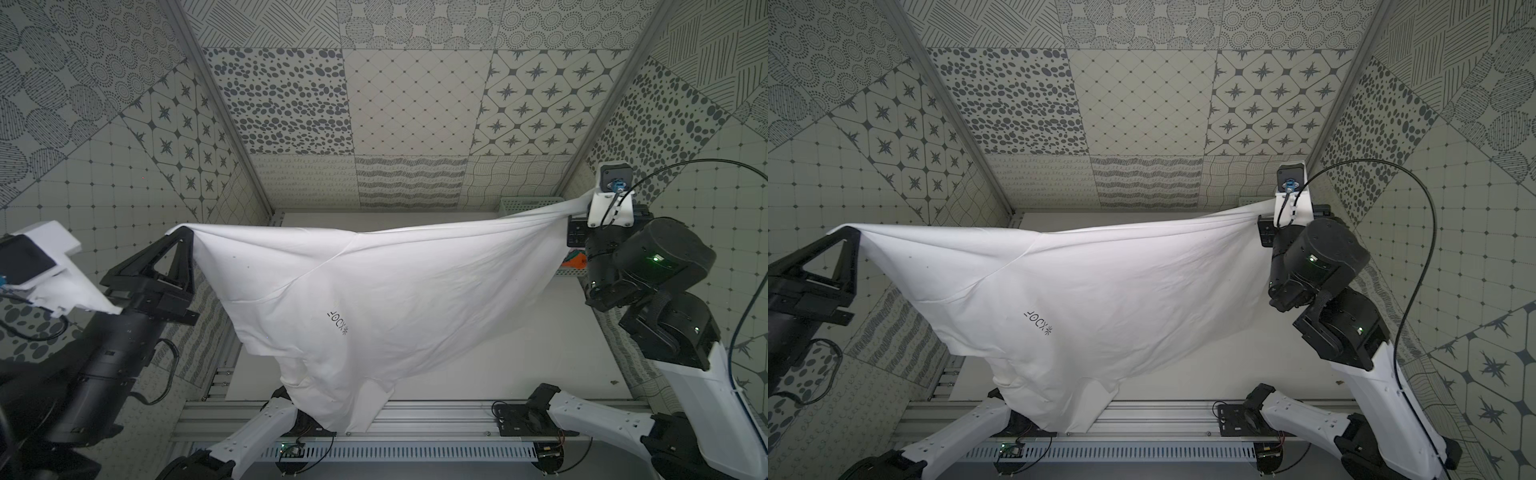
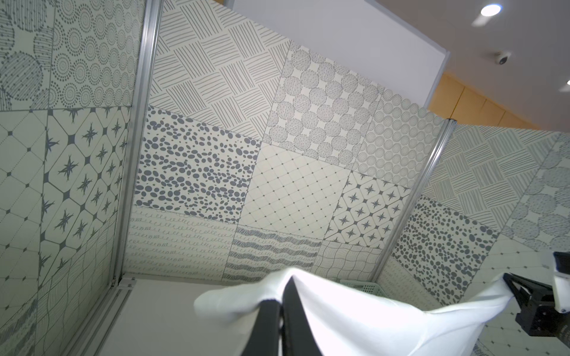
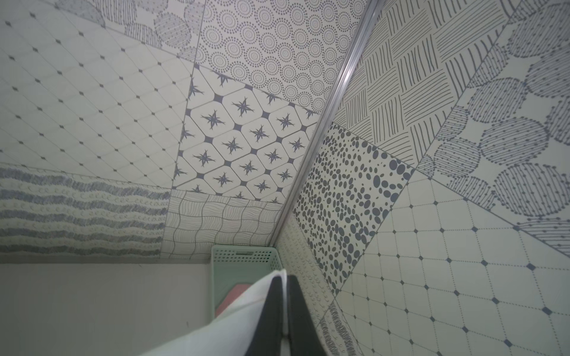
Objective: Fold and stack t-shirts
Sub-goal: Flatten out the T-shirt at the center of the board.
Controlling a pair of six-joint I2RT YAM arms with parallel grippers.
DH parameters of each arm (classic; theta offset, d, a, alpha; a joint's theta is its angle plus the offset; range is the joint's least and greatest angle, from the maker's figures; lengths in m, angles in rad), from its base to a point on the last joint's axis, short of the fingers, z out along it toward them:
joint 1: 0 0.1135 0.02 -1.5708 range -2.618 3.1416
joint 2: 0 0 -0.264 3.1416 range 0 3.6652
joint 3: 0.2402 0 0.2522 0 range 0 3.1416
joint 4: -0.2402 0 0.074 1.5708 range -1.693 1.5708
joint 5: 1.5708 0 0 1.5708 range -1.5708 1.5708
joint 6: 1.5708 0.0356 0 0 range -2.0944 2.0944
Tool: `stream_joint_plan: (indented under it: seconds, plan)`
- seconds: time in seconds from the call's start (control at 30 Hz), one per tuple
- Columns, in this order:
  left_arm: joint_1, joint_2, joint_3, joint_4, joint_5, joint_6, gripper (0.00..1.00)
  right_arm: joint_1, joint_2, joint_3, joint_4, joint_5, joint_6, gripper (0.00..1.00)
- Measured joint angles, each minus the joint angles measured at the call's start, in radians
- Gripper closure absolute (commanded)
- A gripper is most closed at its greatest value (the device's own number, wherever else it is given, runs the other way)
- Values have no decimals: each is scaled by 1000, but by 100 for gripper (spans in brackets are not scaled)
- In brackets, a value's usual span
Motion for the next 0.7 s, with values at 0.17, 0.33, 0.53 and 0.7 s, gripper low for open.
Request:
stream_joint_plan:
  seconds: [0.17, 0.33, 0.53, 0.7]
  plan:
    - [0, -21, -220, 31, -51, 36, 100, -12, 76, -201, 99, 16, -97, 100]
    - [0, -42, -477, 91, -132, 88, 100, -87, 238, -266, 145, -17, -84, 100]
    - [0, 5, -691, 208, -232, 185, 100, -220, 462, -203, 196, -72, -19, 100]
    - [0, 112, -800, 336, -293, 275, 100, -317, 679, -94, 227, -129, 14, 100]
